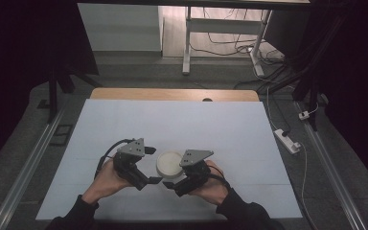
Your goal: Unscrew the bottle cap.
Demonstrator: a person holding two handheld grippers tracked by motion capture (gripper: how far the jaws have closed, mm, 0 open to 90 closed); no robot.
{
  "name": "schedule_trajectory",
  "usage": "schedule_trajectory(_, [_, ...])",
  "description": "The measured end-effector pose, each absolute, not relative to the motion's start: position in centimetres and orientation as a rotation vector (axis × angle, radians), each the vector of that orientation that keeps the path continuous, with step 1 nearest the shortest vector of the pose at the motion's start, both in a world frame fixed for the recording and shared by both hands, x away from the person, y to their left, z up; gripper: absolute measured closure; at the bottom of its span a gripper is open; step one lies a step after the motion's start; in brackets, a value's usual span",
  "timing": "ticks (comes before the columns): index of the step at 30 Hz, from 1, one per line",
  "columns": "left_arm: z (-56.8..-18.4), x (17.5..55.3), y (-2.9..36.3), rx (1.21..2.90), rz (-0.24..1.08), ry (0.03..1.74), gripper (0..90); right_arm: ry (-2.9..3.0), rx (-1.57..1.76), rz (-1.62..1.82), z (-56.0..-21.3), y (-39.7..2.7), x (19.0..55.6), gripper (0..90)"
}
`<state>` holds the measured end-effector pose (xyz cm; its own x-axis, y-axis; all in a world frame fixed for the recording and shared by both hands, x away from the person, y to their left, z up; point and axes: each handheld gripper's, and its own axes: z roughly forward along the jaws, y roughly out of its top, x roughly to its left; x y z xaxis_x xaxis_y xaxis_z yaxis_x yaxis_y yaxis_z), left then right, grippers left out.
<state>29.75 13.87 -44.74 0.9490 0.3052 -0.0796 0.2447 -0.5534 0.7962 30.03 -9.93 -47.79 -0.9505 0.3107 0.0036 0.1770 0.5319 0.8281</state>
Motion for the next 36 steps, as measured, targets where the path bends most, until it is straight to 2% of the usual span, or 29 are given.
schedule_trajectory(9, [-44.8, 30.8, 13.1, 2.160, -0.022, 0.220, 1.8, 2.639, 0.366, 1.422, -47.7, -9.7, 29.6, 6.6])
schedule_trajectory(20, [-44.8, 31.1, 11.8, 2.162, -0.059, 0.111, 6.5, 2.657, 0.299, 1.449, -47.5, -9.6, 29.2, 6.6])
schedule_trajectory(26, [-44.8, 30.9, 11.7, 2.161, -0.028, 0.131, 7.1, 2.655, 0.309, 1.449, -47.5, -9.6, 29.3, 6.6])
schedule_trajectory(36, [-44.5, 30.5, 10.9, 2.172, 0.050, 0.290, 7.3, 2.622, 0.386, 1.413, -47.4, -9.8, 29.6, 6.6])
